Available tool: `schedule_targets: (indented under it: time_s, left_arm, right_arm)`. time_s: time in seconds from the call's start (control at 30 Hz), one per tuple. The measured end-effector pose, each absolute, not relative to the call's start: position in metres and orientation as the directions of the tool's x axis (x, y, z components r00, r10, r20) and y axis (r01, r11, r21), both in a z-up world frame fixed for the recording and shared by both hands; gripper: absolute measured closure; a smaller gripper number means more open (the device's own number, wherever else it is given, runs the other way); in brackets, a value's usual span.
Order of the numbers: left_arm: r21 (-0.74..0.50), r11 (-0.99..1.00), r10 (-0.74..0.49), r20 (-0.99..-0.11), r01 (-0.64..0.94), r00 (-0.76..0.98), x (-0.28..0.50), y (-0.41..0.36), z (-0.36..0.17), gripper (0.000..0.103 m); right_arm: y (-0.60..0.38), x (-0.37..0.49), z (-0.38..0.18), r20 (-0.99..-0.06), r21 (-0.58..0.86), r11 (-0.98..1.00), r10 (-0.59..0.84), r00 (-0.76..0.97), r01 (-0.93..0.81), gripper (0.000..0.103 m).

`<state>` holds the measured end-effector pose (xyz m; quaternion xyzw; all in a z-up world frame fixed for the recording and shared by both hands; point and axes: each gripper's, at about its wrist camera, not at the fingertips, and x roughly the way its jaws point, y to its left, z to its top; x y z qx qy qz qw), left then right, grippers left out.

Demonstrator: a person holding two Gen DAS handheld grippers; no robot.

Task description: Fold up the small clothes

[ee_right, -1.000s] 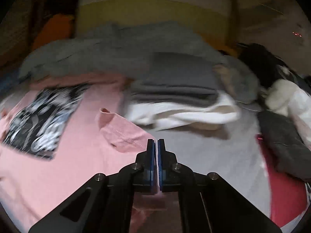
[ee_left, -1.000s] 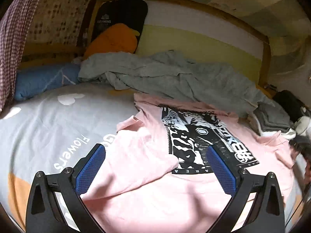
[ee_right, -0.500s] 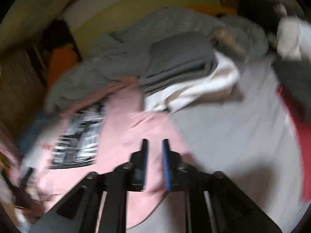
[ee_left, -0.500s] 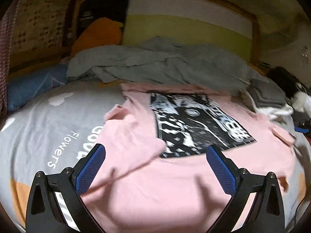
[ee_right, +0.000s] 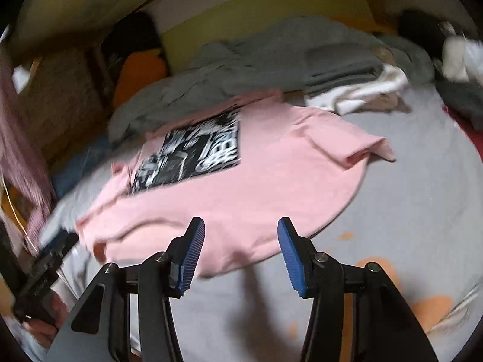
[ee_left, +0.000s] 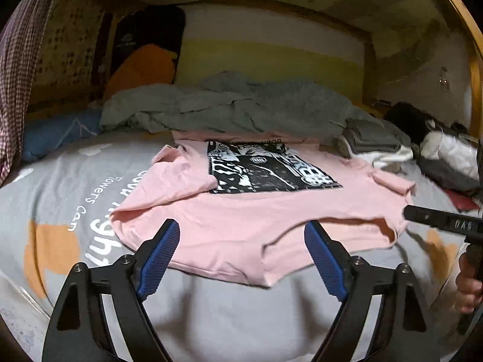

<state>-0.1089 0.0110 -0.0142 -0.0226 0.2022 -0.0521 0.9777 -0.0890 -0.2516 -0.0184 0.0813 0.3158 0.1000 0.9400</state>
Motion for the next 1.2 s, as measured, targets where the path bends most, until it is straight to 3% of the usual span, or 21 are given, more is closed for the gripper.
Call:
schedule_targets:
  time_s: [0.13, 0.23, 0.3, 0.33, 0.4, 0.67, 0.77, 0.87, 0.93, 0.97, 1.0, 1.1, 1.2]
  left_arm:
    - [0.009, 1.0, 0.005, -0.42, -0.002, 0.907, -0.094, -0.004, -0.03, 0.02]
    - [0.048, 0.999, 0.041, -0.467, -0.021, 0.883, -0.079, -0.01, -0.048, 0.029]
    - [0.082, 0.996, 0.067, -0.491, -0.03, 0.869, -0.07, -0.012, -0.058, 0.045]
    - [0.082, 0.996, 0.066, -0.483, -0.029, 0.873, -0.071, -0.012, -0.059, 0.05]
    - [0.088, 0.996, 0.073, -0.488, -0.034, 0.87, -0.074, -0.011, -0.055, 0.09]
    - [-0.003, 0.999, 0.04, -0.532, -0.049, 0.846, -0.115, 0.013, -0.049, 0.095]
    - [0.025, 0.998, 0.058, -0.555, -0.053, 0.83, -0.118, 0.013, -0.052, 0.095]
    - [0.018, 1.0, 0.029, -0.545, -0.022, 0.838, -0.118, 0.013, -0.052, 0.089]
    - [-0.015, 1.0, 0.001, -0.506, -0.01, 0.862, -0.121, 0.015, -0.041, 0.071]
    - [-0.023, 1.0, -0.009, -0.471, -0.003, 0.882, -0.125, 0.015, -0.033, 0.052]
    - [-0.018, 1.0, -0.009, -0.431, 0.001, 0.902, -0.131, 0.015, -0.026, 0.041]
    - [0.03, 0.999, -0.008, -0.332, 0.019, 0.943, -0.145, 0.013, -0.003, 0.02]
    - [0.055, 0.997, -0.029, -0.322, 0.049, 0.946, -0.141, 0.019, 0.015, 0.008]
  right_arm:
    - [-0.214, -0.098, -0.028, -0.583, 0.085, 0.982, 0.186, 0.791, -0.168, 0.051]
    - [-0.194, -0.094, -0.037, -0.58, -0.051, 0.989, 0.083, 0.811, -0.137, 0.051]
    - [-0.189, -0.087, -0.045, -0.588, -0.123, 0.986, 0.023, 0.809, -0.117, 0.052]
    - [-0.188, -0.083, -0.05, -0.597, -0.159, 0.982, -0.013, 0.802, -0.102, 0.073]
    - [-0.193, -0.078, -0.055, -0.623, -0.15, 0.982, -0.004, 0.782, -0.115, 0.1]
    - [-0.215, -0.116, -0.04, -0.6, 0.0, 0.991, 0.104, 0.793, -0.13, 0.1]
    - [-0.215, -0.126, -0.04, -0.585, 0.033, 0.991, 0.123, 0.802, -0.128, 0.1]
    - [-0.218, -0.133, -0.039, -0.547, 0.073, 0.989, 0.145, 0.825, -0.126, 0.1]
    - [-0.219, -0.133, -0.038, -0.524, 0.072, 0.99, 0.142, 0.84, -0.123, 0.1]
    - [-0.221, -0.132, -0.036, -0.517, 0.075, 0.989, 0.146, 0.844, -0.125, 0.1]
    - [-0.222, -0.131, -0.034, -0.514, 0.078, 0.988, 0.152, 0.845, -0.13, 0.1]
    - [-0.224, -0.131, -0.032, -0.509, 0.083, 0.988, 0.156, 0.846, -0.132, 0.1]
    - [-0.221, -0.132, -0.028, -0.523, 0.073, 0.984, 0.179, 0.834, -0.166, 0.1]
